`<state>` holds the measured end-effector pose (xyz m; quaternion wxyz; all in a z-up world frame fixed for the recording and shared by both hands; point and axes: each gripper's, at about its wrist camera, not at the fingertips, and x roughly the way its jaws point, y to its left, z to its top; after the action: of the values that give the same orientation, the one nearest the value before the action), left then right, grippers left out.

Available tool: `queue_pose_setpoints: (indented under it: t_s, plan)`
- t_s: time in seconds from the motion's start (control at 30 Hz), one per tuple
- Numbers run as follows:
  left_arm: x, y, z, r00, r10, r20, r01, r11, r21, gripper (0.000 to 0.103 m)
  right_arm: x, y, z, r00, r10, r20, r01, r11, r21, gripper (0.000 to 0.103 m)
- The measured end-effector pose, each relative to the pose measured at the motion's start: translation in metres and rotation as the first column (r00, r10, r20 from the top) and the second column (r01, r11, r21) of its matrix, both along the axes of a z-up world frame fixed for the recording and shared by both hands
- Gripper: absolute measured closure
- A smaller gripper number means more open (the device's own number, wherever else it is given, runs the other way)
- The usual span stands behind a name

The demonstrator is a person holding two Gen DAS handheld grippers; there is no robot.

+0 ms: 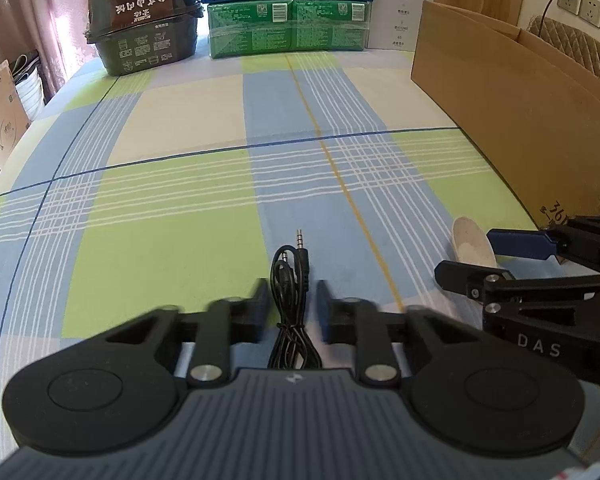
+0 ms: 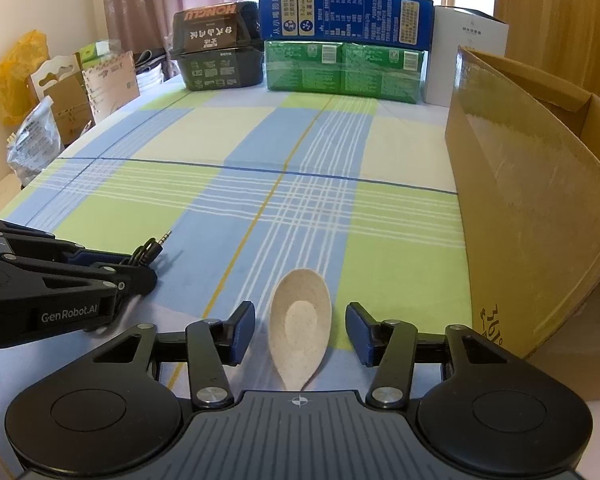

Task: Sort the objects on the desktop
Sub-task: 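Carry the cable and spoon toward the cardboard box with both tools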

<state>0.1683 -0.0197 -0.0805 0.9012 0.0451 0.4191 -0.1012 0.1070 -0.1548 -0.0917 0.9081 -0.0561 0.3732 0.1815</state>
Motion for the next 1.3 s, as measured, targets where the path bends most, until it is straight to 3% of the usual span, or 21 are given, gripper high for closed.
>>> queue_pose_setpoints:
  t_s: [0.4,0.7,0.77,0.9,1.3]
  plan:
    - [-0.005,0.0,0.004,1.0,-0.006,0.002,0.006,1.0,-0.018,0.092,-0.001,0.004,-0.004,1.0,0.008,0.005,-0.008,1.0,-0.021,0.058]
    - [-0.004,0.001,0.006,1.0,-0.001,-0.001,0.001,0.999,-0.036,0.092,-0.001,0.002,-0.004,1.0,-0.018,0.003,0.018,1.0,-0.025,0.065]
    - [-0.005,0.001,0.006,1.0,-0.002,0.001,0.002,0.999,-0.039,0.092,-0.002,0.003,-0.003,1.0,-0.017,0.004,0.017,0.999,-0.028,0.072]
    - [-0.006,0.0,0.008,1.0,-0.007,0.004,0.007,0.999,-0.044,0.092,-0.004,0.003,-0.001,1.0,-0.021,0.007,0.021,0.999,-0.028,0.073]
    - [-0.012,-0.007,0.031,0.998,-0.027,0.057,0.029,0.998,-0.049,0.092,-0.009,-0.008,0.037,0.995,-0.044,0.085,0.041,0.999,0.028,0.073]
